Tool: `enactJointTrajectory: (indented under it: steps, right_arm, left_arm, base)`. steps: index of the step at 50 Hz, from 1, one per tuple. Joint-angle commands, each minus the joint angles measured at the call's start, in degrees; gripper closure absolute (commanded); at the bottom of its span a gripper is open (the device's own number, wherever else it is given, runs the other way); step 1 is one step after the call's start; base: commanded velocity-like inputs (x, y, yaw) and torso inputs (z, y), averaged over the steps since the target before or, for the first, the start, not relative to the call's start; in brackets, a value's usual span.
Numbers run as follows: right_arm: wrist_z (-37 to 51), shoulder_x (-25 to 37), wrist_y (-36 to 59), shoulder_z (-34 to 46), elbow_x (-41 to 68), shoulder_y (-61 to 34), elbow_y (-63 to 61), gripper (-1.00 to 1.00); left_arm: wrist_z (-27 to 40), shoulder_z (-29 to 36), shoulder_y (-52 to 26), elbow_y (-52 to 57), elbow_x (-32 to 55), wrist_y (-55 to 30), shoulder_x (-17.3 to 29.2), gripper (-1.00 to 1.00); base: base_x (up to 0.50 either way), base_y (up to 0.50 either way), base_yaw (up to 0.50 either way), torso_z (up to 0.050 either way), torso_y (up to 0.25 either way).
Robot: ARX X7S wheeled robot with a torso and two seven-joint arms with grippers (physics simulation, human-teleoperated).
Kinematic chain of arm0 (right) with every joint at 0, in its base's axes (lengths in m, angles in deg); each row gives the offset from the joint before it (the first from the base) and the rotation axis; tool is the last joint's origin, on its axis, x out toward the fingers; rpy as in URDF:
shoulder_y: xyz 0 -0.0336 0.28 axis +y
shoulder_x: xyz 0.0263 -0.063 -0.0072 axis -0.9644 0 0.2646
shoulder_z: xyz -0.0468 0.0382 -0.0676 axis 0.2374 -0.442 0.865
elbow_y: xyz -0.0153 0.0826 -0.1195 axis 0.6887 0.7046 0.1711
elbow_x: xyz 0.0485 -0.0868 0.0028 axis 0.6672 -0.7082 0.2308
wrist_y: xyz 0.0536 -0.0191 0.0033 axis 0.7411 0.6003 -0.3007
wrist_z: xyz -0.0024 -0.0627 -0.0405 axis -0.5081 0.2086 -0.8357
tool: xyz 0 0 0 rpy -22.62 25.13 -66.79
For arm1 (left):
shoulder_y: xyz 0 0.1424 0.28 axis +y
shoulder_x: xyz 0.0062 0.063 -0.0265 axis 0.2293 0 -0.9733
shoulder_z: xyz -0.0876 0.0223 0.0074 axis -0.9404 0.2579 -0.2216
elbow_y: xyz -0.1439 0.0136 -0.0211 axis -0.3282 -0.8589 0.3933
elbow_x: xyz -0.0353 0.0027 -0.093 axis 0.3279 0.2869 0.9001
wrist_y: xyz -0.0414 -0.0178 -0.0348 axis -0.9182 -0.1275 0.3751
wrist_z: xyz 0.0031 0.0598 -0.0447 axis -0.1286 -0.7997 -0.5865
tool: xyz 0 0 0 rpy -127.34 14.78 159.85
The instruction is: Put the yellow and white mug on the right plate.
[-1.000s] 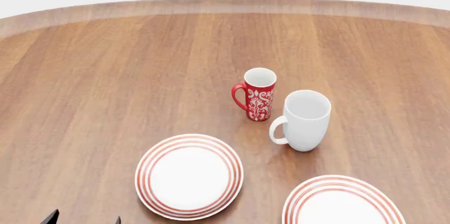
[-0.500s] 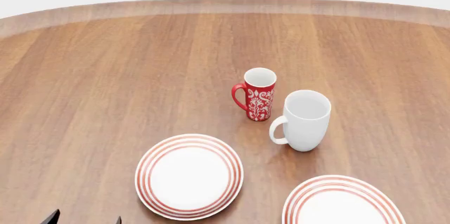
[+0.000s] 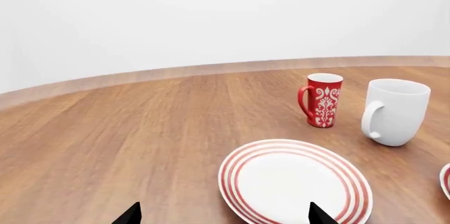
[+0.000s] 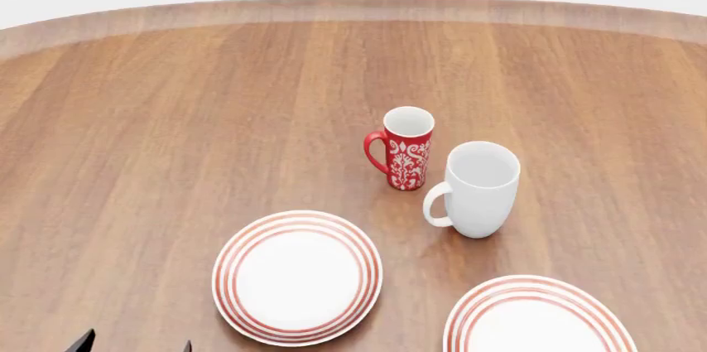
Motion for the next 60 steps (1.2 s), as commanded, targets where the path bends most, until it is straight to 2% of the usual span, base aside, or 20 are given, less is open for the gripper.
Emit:
enactJointTrajectory:
  steps: [1, 34, 54, 60]
  right_arm:
    - [1.66, 2.17, 1.13, -1.74, 1.16, 1.54, -5.12, 1.0]
    - [8.33, 9.38, 2.26, -10.79, 6.71, 7.42, -16.74, 1.0]
    - [11.08, 10.96, 1.98, -15.97, 10.63, 8.62, -18.83, 1.0]
    - [14.89, 10.05, 2.76, -19.24, 12.03, 8.08, -16.68, 1.0]
  left_arm:
    - [0.2, 0.28, 0.03, 0.34, 0.32, -0.12, 0.29, -1.0]
    - [0.9, 1.05, -0.12, -0.03, 0.74, 0.19, 0.78, -1.0]
    - [1.08, 1.41, -0.23, 0.02, 1.34, 0.28, 1.11, -1.0]
    - [1.19, 1.56, -0.14, 0.42, 1.43, 0.16, 1.29, -1.0]
  base:
    - [0.0, 0.0, 0.0, 0.0, 0.0]
    - [0.0, 0.0, 0.0, 0.0, 0.0]
    - [0.0, 0.0, 0.0, 0.0, 0.0]
    - [0.0, 0.0, 0.0, 0.0, 0.002]
